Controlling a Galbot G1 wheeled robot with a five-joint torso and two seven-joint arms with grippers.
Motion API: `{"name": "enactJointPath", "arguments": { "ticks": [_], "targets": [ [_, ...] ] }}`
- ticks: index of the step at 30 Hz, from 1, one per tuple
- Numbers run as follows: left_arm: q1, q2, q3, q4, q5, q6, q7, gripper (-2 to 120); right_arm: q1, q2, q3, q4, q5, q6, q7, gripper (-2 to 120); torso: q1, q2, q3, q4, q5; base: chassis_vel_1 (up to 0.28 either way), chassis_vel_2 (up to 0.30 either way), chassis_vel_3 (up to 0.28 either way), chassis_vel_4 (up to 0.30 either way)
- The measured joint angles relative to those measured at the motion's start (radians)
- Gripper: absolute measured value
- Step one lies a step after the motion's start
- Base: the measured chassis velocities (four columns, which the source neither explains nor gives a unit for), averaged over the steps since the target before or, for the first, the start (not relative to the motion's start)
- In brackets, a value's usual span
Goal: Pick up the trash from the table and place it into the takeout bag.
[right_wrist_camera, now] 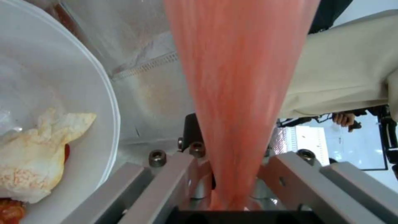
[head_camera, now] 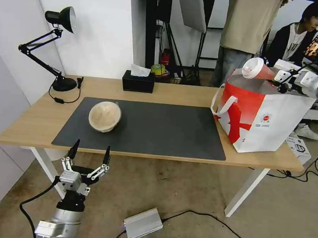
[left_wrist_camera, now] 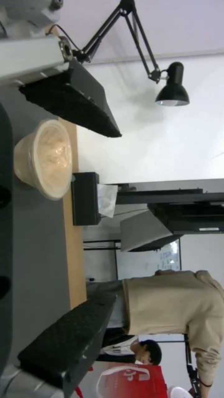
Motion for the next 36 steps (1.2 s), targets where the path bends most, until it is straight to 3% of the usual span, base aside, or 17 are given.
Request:
{"name": "enactJointPath", "arguments": {
  "ticks": [13,15,18,25,36],
  "targets": [
    [0.005,-0.006,0.005,0.003,0.002,-0.004,0.001,100,-0.005,-0.003,0.0,-0.003,-0.007,-0.001,-0.004,56,0.0,0.0,0.0,0.0,0.0,0.0,0.0,0.0,0.0],
    [0.005,-0.006,0.005,0.003,0.003,-0.004,0.001,100,-0.006,-0.003,0.0,-0.003,-0.007,-0.001,-0.004,58,0.0,0.0,0.0,0.0,0.0,0.0,0.0,0.0,0.0],
    [0.005,-0.005,0.004,0.003,0.003,-0.004,0.002,100,-0.006,-0.001,0.0,-0.007,-0.007,-0.001,-0.004,73,0.0,0.0,0.0,-0.0001,0.0,0.0,0.0,0.0,0.0],
    [0.006,-0.003,0.004,0.004,0.003,-0.004,0.003,100,-0.006,-0.001,0.001,-0.008,-0.008,-0.002,-0.004,94,0.0,0.0,0.0,0.0,0.0,0.0,0.0,0.0,0.0],
    [0.008,0.003,0.001,-0.005,0.003,-0.003,0.003,100,-0.004,-0.006,0.007,-0.001,-0.004,-0.001,-0.004,96,0.0,0.0,0.0,0.0,0.0,0.0,0.0,0.0,0.0]
  ]
}}
